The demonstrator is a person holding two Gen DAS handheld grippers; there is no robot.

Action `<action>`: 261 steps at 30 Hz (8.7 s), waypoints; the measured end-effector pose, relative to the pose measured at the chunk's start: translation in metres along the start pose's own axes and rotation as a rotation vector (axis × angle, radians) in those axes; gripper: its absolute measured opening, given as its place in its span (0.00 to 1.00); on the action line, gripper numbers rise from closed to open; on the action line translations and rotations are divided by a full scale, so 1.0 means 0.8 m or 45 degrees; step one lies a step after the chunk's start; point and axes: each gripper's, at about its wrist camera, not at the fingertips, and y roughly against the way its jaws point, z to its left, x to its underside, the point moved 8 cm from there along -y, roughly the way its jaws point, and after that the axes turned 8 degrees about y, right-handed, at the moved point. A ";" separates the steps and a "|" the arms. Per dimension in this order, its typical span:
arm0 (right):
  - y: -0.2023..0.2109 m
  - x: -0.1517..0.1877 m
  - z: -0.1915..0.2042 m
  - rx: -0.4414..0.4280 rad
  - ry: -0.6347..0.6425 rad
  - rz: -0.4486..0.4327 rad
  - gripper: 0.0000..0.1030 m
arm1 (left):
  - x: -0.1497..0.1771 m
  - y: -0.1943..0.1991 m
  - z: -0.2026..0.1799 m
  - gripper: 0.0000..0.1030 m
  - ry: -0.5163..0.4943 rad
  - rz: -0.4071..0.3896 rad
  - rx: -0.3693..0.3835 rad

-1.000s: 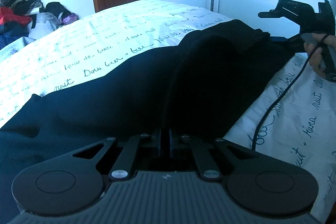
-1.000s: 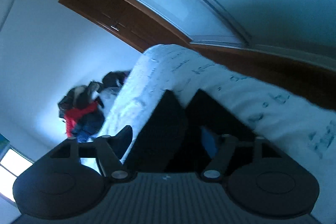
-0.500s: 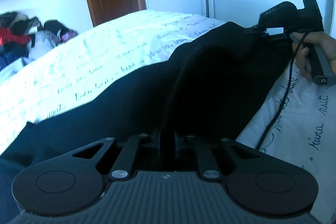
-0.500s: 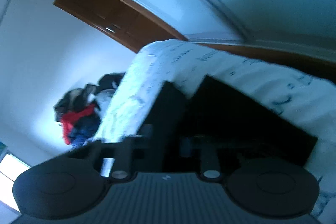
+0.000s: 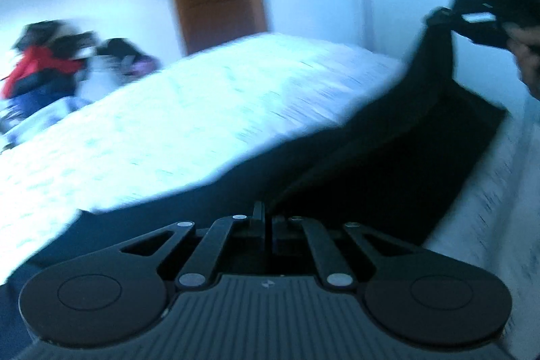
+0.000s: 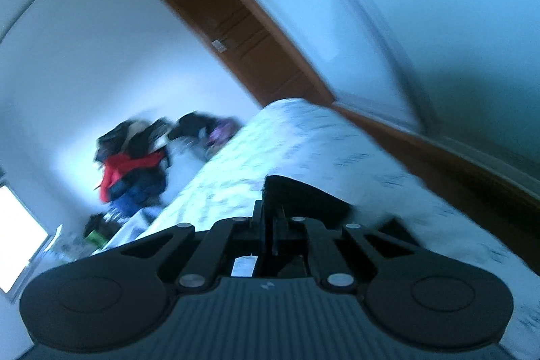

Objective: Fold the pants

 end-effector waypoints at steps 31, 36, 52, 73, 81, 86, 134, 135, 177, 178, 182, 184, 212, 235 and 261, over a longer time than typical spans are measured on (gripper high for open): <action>0.091 0.080 -0.093 0.345 0.080 0.088 0.04 | 0.066 0.040 -0.057 0.12 -0.176 0.123 0.164; 0.086 0.087 -0.100 0.389 0.112 0.187 0.07 | 0.071 0.030 -0.057 0.19 -0.216 0.155 0.161; 0.036 0.118 -0.010 0.371 0.611 0.316 0.18 | 0.043 0.009 -0.032 0.44 -0.057 0.225 0.113; 0.141 0.117 -0.030 0.318 0.301 0.200 0.69 | 0.009 0.010 -0.051 0.77 0.029 0.086 0.047; 0.131 0.133 -0.051 0.198 0.017 0.213 0.69 | 0.025 -0.007 -0.066 0.75 0.014 0.162 0.076; 0.096 0.122 -0.076 0.154 -0.189 0.077 0.66 | 0.016 -0.003 -0.064 0.76 0.023 0.132 0.061; 0.054 0.201 0.143 0.184 1.295 0.069 0.07 | -0.030 -0.097 -0.096 0.84 1.364 0.548 0.943; 0.055 0.204 0.148 0.164 1.301 0.069 0.07 | -0.030 -0.100 -0.092 0.84 1.372 0.543 0.932; 0.064 0.305 0.249 -0.107 1.647 0.215 0.08 | -0.015 -0.045 0.023 0.12 0.719 0.237 0.349; 0.063 0.308 0.249 -0.121 1.645 0.217 0.08 | -0.015 -0.044 0.029 0.12 0.710 0.232 0.338; 0.060 0.321 0.256 -0.186 1.631 0.229 0.08 | -0.011 -0.038 0.057 0.12 0.686 0.211 0.287; 0.058 0.331 0.263 -0.223 1.626 0.238 0.08 | -0.009 -0.035 0.072 0.12 0.686 0.206 0.262; 0.064 0.374 0.307 -0.432 1.598 0.291 0.08 | 0.019 -0.025 0.173 0.16 0.668 0.189 0.074; 0.098 0.354 0.306 -0.669 1.495 0.442 0.39 | 0.037 -0.015 0.208 0.23 0.665 0.188 -0.126; 0.044 0.323 0.258 -0.374 1.336 0.449 0.39 | 0.049 0.003 0.178 0.39 0.406 0.190 -0.326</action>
